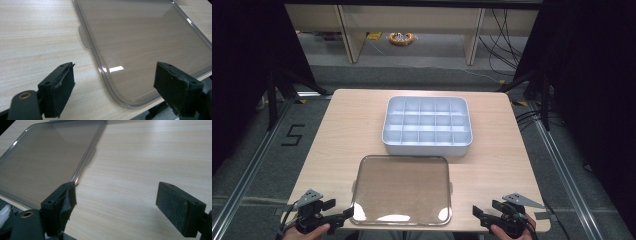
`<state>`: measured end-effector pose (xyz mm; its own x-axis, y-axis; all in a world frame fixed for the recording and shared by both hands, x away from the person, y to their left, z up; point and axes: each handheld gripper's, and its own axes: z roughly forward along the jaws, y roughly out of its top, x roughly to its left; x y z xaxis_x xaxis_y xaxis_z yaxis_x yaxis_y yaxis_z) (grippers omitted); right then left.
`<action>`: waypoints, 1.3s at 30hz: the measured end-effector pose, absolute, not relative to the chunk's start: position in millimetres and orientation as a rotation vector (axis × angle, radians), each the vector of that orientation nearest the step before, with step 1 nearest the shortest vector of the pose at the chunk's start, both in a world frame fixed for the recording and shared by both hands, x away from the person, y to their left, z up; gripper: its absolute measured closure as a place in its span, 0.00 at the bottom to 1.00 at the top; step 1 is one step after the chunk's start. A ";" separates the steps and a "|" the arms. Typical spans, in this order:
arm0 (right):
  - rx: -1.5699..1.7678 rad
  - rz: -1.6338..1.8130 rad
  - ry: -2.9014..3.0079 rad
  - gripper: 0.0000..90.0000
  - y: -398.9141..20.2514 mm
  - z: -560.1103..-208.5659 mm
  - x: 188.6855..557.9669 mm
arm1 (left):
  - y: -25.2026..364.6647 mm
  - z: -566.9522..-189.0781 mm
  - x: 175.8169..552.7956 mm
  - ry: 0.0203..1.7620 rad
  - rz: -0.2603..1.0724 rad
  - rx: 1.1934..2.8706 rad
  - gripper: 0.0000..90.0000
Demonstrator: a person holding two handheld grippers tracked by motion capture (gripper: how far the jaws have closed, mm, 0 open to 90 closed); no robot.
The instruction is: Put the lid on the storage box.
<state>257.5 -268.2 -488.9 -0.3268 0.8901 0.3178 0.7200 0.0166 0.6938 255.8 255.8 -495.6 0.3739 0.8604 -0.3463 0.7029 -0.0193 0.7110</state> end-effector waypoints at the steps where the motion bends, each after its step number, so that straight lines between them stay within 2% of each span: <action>1: 1.728 1.212 2.066 0.20 -265.6 -489.2 256.7 | 255.7 -495.8 255.9 1.378 0.221 1.766 0.18; 25: 1.763 1.285 2.131 0.21 -258.3 -492.1 257.6 | 252.5 -498.3 258.3 1.368 0.206 1.764 0.19; 39: 1.711 1.404 2.251 0.23 -228.9 -499.9 268.9 | 240.6 -499.7 261.8 1.345 0.214 1.785 0.27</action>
<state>268.9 -228.9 -499.9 -0.4122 0.7664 0.4927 0.7796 0.0169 0.6260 261.8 240.6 -499.7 0.4022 0.8482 -0.3446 0.6992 -0.0416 0.7137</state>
